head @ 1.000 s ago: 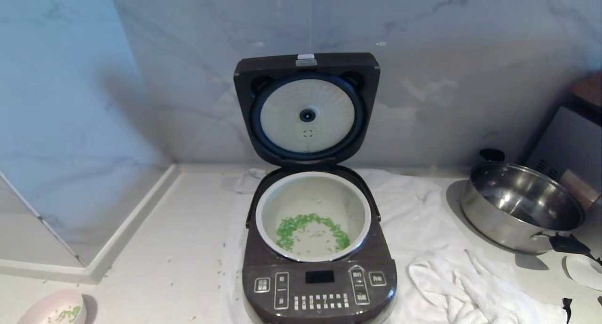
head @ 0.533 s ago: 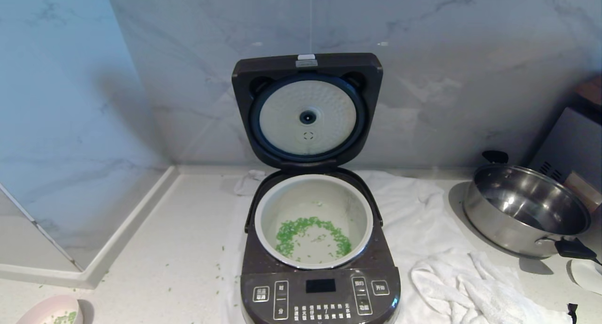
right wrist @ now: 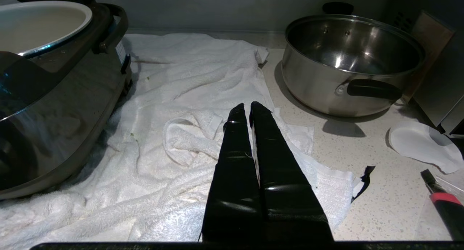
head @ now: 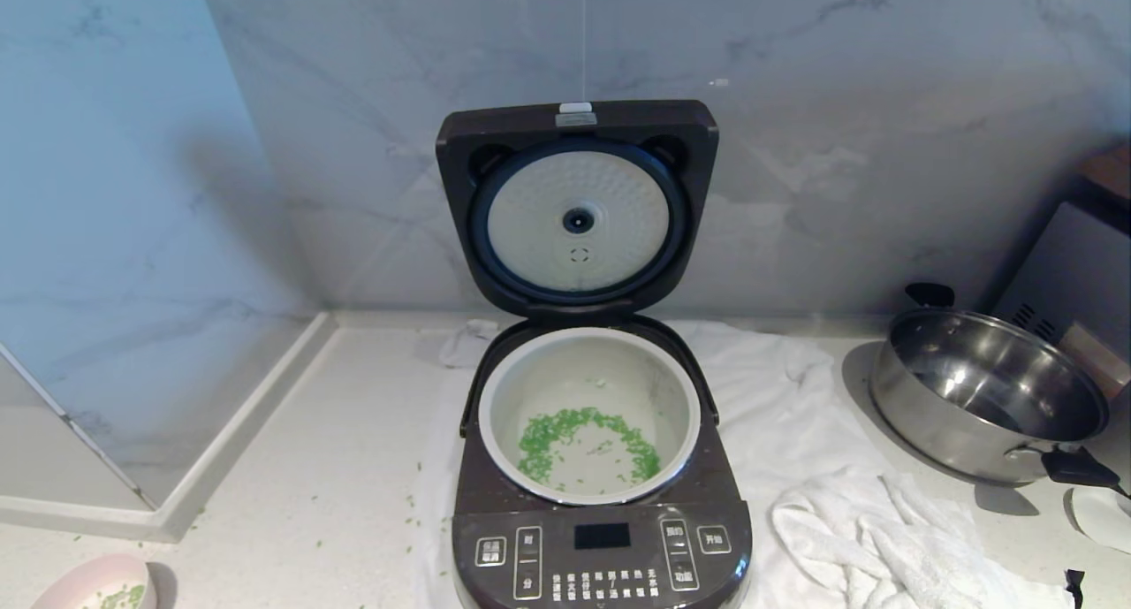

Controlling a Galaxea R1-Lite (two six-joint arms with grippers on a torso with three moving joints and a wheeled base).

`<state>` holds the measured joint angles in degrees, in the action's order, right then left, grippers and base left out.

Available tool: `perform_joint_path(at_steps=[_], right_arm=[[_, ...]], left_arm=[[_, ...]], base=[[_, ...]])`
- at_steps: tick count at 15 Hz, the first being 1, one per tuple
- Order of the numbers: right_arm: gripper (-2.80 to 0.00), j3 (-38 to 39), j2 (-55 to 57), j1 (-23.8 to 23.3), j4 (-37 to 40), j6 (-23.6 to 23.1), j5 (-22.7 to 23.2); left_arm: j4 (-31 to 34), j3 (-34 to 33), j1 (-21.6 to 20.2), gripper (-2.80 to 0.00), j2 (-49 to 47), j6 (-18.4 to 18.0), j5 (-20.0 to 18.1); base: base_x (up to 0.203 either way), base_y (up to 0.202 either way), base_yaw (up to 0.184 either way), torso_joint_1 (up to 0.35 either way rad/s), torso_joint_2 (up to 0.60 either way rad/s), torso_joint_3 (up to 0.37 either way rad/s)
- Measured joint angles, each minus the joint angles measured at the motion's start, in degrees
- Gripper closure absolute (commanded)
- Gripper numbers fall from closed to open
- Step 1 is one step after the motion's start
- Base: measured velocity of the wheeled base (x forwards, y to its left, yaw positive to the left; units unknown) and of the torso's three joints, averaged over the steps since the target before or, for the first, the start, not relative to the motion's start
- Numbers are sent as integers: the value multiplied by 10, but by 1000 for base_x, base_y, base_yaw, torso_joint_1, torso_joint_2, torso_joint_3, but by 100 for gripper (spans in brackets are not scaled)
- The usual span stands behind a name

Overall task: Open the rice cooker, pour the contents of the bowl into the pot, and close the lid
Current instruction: Pour the water from the bowl into the rice cooker

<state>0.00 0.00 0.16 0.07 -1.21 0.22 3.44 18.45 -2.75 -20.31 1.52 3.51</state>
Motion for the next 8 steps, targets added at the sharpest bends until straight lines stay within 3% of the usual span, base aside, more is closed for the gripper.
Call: perform_joint_path(at_steps=[3, 6, 8], right_arm=[[0, 0, 0, 0, 0, 0, 0], [0, 0, 0, 0, 0, -1, 0], [0, 0, 0, 0, 0, 0, 0]], left_arm=[[12, 56, -68, 0, -152, 3, 32], [27, 91, -180, 0, -286, -3, 48], [31, 103, -217, 0, -343, -8, 51]], base=[[0, 0, 0, 0, 0, 0], [0, 0, 0, 0, 0, 0], [0, 0, 0, 0, 0, 0]])
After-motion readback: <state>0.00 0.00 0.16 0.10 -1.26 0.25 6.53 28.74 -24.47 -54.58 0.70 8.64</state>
